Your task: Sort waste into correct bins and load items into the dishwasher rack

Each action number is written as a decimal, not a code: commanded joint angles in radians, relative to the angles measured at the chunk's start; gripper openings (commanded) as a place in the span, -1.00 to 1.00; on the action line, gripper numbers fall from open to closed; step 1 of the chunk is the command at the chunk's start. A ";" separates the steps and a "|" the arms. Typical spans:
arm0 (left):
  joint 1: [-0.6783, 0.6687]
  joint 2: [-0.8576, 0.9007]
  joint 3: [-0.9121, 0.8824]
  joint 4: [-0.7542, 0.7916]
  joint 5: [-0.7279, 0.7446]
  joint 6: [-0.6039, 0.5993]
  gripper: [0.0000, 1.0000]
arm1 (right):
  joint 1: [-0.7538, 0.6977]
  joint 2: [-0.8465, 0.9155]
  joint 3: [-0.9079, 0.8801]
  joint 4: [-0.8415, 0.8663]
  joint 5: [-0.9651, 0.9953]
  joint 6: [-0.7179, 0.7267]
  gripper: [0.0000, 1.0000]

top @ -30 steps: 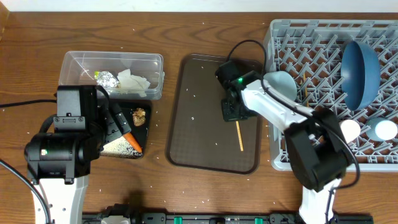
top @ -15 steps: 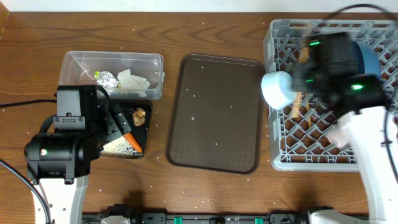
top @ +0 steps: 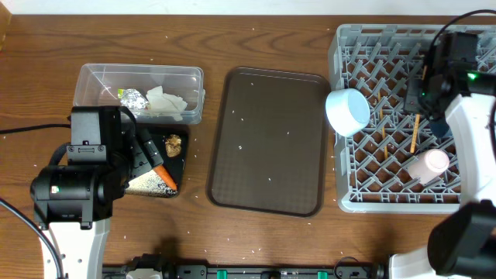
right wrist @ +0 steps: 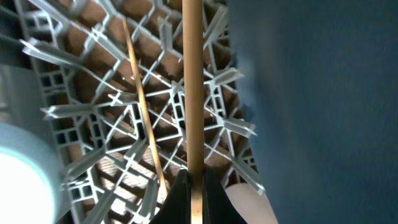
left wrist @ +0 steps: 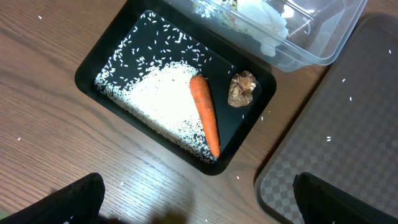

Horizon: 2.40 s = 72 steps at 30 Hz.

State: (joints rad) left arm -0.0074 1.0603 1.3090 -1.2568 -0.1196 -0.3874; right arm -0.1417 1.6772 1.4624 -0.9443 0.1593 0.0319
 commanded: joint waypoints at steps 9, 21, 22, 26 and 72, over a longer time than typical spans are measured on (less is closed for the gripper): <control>0.005 0.004 0.004 -0.004 -0.016 0.013 0.96 | 0.045 -0.038 0.019 0.030 -0.107 -0.036 -0.15; 0.005 0.004 0.004 -0.004 -0.016 0.013 0.96 | 0.144 -0.357 0.019 0.010 -0.327 -0.003 0.07; 0.005 0.004 0.004 -0.004 -0.016 0.013 0.96 | 0.168 -0.383 0.019 0.010 -0.345 -0.003 0.11; 0.005 0.004 0.004 -0.004 -0.016 0.013 0.96 | 0.281 -0.468 0.019 0.006 -0.418 -0.003 0.23; 0.005 0.004 0.004 -0.004 -0.016 0.013 0.96 | 0.193 -1.406 -0.920 0.538 -0.119 -0.160 0.99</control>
State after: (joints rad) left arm -0.0074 1.0603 1.3087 -1.2564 -0.1200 -0.3874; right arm 0.0738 0.3477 0.6548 -0.4385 0.0601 -0.1165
